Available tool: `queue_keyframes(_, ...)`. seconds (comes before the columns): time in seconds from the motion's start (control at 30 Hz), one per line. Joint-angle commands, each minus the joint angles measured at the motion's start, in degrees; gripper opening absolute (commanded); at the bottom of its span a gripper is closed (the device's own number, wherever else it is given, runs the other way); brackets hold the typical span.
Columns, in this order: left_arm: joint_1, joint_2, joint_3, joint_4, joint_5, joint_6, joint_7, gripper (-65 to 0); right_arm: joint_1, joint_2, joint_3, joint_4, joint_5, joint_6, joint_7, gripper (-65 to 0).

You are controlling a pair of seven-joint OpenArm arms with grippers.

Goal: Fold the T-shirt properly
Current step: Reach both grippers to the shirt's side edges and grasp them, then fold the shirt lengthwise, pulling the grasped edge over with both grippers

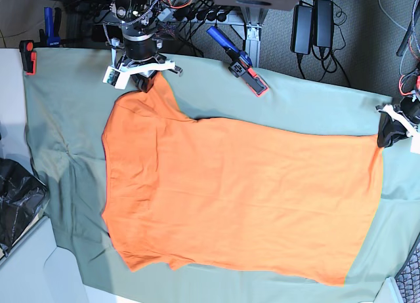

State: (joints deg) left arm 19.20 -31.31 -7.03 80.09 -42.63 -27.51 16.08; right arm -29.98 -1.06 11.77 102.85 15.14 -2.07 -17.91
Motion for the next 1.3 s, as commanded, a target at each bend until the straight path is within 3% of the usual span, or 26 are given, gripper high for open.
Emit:
queue_keyframes(0.0, -0.17, -1.31, -0.37, 0.59, 0.26, -0.66, -0.20, -65.0, -0.09, 0.46, 0.13, 0.85, -0.74, 3.08, 0.63, -65.0)
queue_keyframes(0.03, -0.15, -1.68, -0.37, 0.59, 0.22, -0.94, -0.17, -65.0, -0.09, 0.90, 0.13, 0.87, -1.33, 3.41, -0.35, -65.0)
queue_keyframes(0.2, 1.05, -5.35, -0.37, 0.83, -3.65, -9.07, -0.17, -65.0, -1.38, 4.31, 0.52, 1.31, -1.20, 3.63, -5.46, -65.0)
queue_keyframes(0.43, 3.06, -7.13, -0.98, 1.44, -5.44, -9.86, -0.15, -65.0, -6.78, 7.89, 2.69, 8.04, -0.61, 3.63, -6.86, -65.0)
queue_keyframes(0.5, 3.06, -7.15, -1.55, 1.62, -5.97, -10.14, -0.13, -65.0, -8.57, 8.02, 3.63, 10.38, -0.44, 3.63, -7.04, -65.0)
queue_keyframes(0.57, 3.06, -7.15, -2.29, 2.01, -7.04, -12.49, 0.09, -65.0, -10.01, 8.02, 4.66, 12.33, 1.05, 3.65, -7.04, -65.0)
queue_keyframes(0.7, 3.02, -7.30, -2.54, 4.02, -9.44, -12.49, 0.04, -65.0, -10.32, 8.02, 6.60, 14.99, 3.10, 5.86, -6.97, -65.0)
queue_keyframes(0.8, 2.54, -7.26, -2.54, 5.95, -9.51, -12.49, -0.04, -65.0, -8.13, 8.02, 8.00, 15.28, 4.85, 8.28, -6.99, -65.0)
queue_keyframes(0.93, -1.09, -6.47, -2.51, 5.92, -9.03, -12.49, -0.17, -65.0, -2.25, 8.41, 8.59, 15.12, 4.79, 9.03, -7.17, -65.0)
queue_keyframes(1.27, -16.17, -4.42, 0.44, -5.07, -5.20, -12.49, -1.31, -65.0, 16.74, 13.73, 8.35, 1.20, 5.35, 13.57, -8.02, -65.0)
